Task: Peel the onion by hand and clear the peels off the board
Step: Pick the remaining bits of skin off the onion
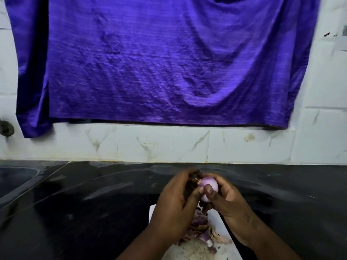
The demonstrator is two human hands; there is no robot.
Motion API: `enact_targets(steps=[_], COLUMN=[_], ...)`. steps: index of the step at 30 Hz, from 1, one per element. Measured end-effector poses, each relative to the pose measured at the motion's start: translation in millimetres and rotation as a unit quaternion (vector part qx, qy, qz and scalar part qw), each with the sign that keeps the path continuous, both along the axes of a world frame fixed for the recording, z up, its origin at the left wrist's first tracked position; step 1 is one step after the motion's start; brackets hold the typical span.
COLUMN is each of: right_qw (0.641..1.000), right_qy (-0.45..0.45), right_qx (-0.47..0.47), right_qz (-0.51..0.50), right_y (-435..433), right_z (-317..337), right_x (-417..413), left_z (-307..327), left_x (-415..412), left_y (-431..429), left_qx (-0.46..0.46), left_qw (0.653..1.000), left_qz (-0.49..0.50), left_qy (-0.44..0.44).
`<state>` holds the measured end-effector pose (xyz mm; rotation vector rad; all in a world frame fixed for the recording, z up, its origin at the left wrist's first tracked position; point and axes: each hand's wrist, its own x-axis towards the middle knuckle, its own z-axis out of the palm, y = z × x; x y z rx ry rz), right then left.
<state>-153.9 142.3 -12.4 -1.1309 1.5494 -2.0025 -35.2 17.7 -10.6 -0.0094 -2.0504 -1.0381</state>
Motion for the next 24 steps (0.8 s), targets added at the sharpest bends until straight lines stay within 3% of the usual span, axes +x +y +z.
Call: enact_targets(steps=[3, 8, 11, 18, 24], right_qw=[1.0, 0.998, 0.998, 0.997, 1.0], right_qy=[0.021, 0.059, 0.057, -0.059, -0.001], right_qx=[0.004, 0.028, 0.028, 0.029, -0.017], right_qz=[0.006, 0.001, -0.002, 0.045, 0.021], right_y=[0.0, 2.6, 2.7, 2.7, 0.7], right_z=[2.8, 1.4, 0.2, 4.4, 8.4], right_x=[2.2, 1.2, 1.2, 6.0, 9.0], left_z=[-0.3, 0.3, 1.8, 6.5, 7.1], left_x=[1.5, 2.2, 1.4, 0.9, -1.8], left_y=[-0.3, -3.9, -4.8, -3.9, -4.9], left_qx=[-0.107, -0.154, -0.135, -0.109, 0.024], left_qw=[0.992, 0.981, 0.985, 0.991, 1.0], left_qz=[0.064, 0.108, 0.101, 0.071, 0.015], left_qy=[-0.021, -0.039, -0.033, 0.006, -0.001])
